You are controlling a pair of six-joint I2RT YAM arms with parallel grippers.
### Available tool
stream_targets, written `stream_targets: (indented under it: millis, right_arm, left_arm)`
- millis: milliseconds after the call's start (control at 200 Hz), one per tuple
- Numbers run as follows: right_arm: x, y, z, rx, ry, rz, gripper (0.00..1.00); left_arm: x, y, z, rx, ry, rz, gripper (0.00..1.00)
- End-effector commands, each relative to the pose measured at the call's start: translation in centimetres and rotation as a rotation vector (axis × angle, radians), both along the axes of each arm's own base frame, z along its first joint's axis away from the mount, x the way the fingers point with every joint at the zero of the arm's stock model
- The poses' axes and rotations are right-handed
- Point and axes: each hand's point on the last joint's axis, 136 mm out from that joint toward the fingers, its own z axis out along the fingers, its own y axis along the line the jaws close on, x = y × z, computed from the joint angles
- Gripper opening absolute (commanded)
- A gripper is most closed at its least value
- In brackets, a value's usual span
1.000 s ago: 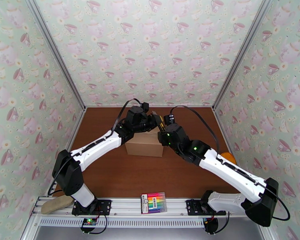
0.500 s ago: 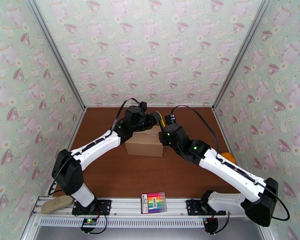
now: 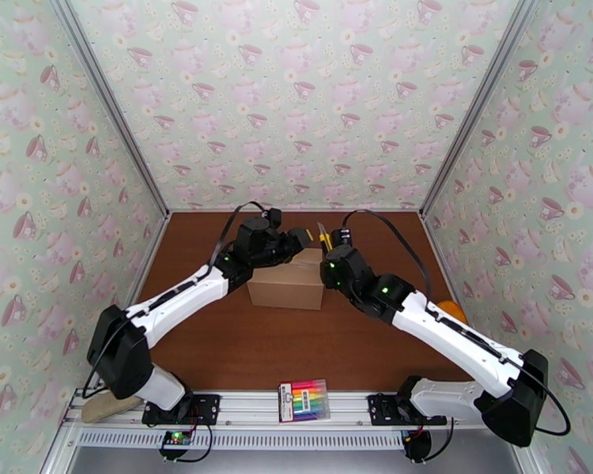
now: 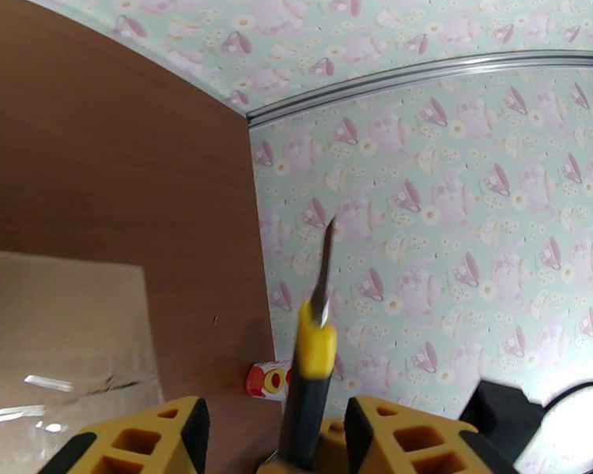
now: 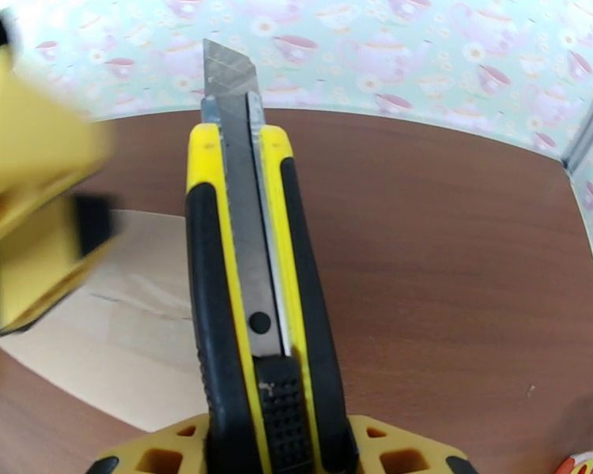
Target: Unpack the express box
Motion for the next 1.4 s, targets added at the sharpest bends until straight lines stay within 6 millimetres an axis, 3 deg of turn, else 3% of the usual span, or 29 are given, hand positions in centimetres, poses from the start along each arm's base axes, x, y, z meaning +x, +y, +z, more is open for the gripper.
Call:
stream_targets:
  millis: [0,155,275,416,571,771,962,1202,1397]
  right_arm:
    - [0.7,-1.8,0.8,0.000,-0.016,-0.062,0.00]
    - [2.5,-4.0,-0.4,-0.008,-0.001,-0.108,0.00]
    - [4.6,-5.6,-1.5,0.001,0.006,-0.150,0.00]
    - [7.9,-5.5,-2.3,0.017,-0.023,-0.144,0.00]
    - [11.8,-4.1,-3.3,0.052,-0.014,-0.124,0.00]
    - [16.0,-1.4,-4.3,0.065,-0.018,-0.068,0.00]
    - [17.6,0.7,-5.4,0.098,-0.011,-0.007,0.00]
    - [16.6,1.7,-7.1,0.152,0.053,0.017,0.00]
    - [14.5,2.2,-7.9,0.152,0.076,0.030,0.00]
  left_arm:
    - [-0.9,2.5,0.3,0.025,-0.002,0.042,0.52]
    - [-3.0,5.4,-0.7,0.129,-0.022,0.060,0.41]
    - [-5.8,7.2,-2.2,0.207,-0.020,0.029,0.30]
    - [-9.3,9.1,-5.3,0.213,0.027,0.024,0.17]
    - [-11.9,10.2,-8.4,0.179,0.095,0.038,0.08]
    - [-11.8,11.0,-10.8,0.209,0.135,0.093,0.04]
    - [-10.1,10.8,-12.4,0.248,0.145,0.110,0.00]
    - [-8.1,10.5,-13.0,0.257,0.145,0.116,0.00]
    - [-6.7,11.7,-13.4,0.277,0.149,0.157,0.00]
